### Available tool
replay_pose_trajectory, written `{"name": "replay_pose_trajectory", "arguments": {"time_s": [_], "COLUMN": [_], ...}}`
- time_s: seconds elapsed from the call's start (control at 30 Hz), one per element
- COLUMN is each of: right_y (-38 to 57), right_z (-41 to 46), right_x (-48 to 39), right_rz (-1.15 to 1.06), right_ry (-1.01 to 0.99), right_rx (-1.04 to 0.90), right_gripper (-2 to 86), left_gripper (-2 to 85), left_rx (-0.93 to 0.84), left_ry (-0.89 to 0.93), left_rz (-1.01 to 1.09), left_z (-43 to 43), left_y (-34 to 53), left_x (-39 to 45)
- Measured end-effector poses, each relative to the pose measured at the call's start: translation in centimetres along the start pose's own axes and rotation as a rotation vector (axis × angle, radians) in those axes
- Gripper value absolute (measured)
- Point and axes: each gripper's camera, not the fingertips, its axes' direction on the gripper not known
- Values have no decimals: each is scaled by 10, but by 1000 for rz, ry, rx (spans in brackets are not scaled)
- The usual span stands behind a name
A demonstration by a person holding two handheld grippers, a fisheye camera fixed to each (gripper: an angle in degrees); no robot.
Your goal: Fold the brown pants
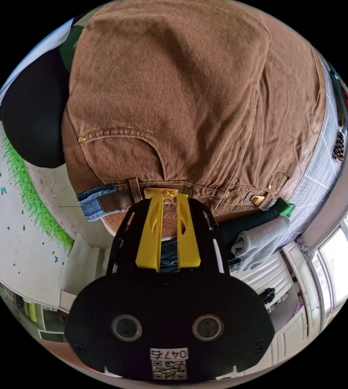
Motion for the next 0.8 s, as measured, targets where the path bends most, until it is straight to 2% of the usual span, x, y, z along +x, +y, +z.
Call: {"name": "replay_pose_trajectory", "arguments": {"time_s": [0.27,0.6,0.8], "right_y": [45,170,239], "right_z": [3,39,67], "right_x": [0,-11,-52], "right_rz": [-5,271,280], "right_ry": [-38,-178,-165], "right_rx": [6,131,131], "right_gripper": [11,6,6], "left_gripper": [-10,-10,-10], "left_rx": [2,8,10], "left_ry": [-8,-1,5], "left_rz": [1,-1,-2], "left_z": [1,-2,-7], "left_y": [4,12,20], "left_x": [5,1,-6]}}
